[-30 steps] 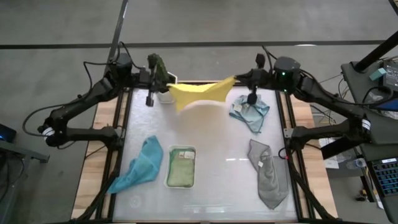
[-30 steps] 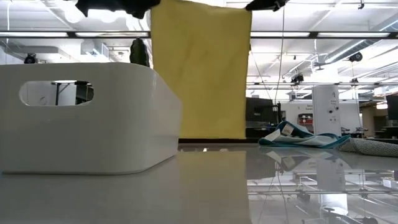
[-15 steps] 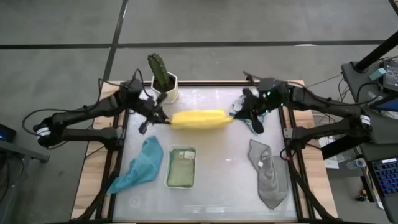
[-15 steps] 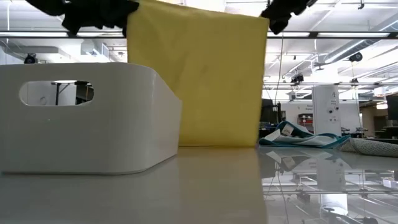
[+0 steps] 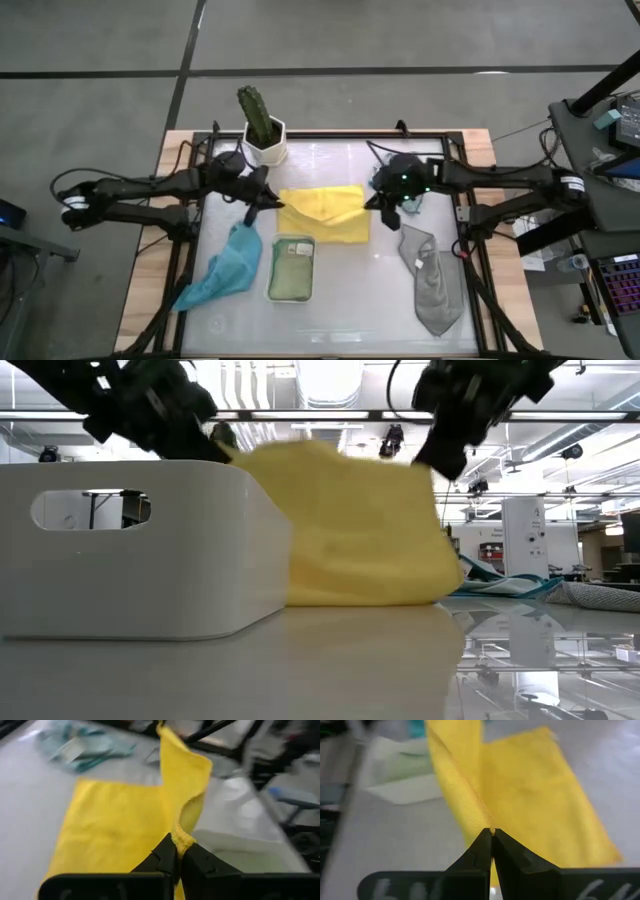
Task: Fold microfiber towels
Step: Fold the yellow microfiber towel
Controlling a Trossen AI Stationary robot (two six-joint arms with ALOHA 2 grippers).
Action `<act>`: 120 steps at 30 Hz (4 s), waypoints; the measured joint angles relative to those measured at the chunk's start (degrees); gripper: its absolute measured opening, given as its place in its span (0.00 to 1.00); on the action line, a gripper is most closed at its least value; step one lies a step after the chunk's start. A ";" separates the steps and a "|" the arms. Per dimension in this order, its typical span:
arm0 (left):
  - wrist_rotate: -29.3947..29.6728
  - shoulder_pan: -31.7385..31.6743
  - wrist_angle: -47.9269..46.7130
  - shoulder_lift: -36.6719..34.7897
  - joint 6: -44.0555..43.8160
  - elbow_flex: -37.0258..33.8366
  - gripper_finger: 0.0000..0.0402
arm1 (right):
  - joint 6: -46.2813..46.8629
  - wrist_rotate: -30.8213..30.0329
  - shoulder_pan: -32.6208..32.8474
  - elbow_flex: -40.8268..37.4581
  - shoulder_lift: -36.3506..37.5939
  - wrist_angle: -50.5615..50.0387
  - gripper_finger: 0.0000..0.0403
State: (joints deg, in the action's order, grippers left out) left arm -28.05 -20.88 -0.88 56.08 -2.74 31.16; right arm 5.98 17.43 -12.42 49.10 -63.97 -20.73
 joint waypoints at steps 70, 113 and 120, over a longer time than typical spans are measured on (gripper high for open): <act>34.10 1.00 -9.39 8.44 7.60 2.58 0.45 | -0.74 -10.10 -6.20 12.52 -22.66 -10.54 0.19; 34.03 12.66 -6.82 11.60 8.02 6.57 0.45 | -9.05 -8.11 8.12 -4.82 -29.86 23.43 0.21; 33.99 13.18 -5.13 11.62 8.06 7.15 0.45 | -7.02 -12.93 4.98 -3.60 -29.93 26.23 0.03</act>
State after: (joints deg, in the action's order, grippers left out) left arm 5.94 -7.70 -6.00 67.70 5.32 38.31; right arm -1.05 4.50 -7.44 45.51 -93.90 5.50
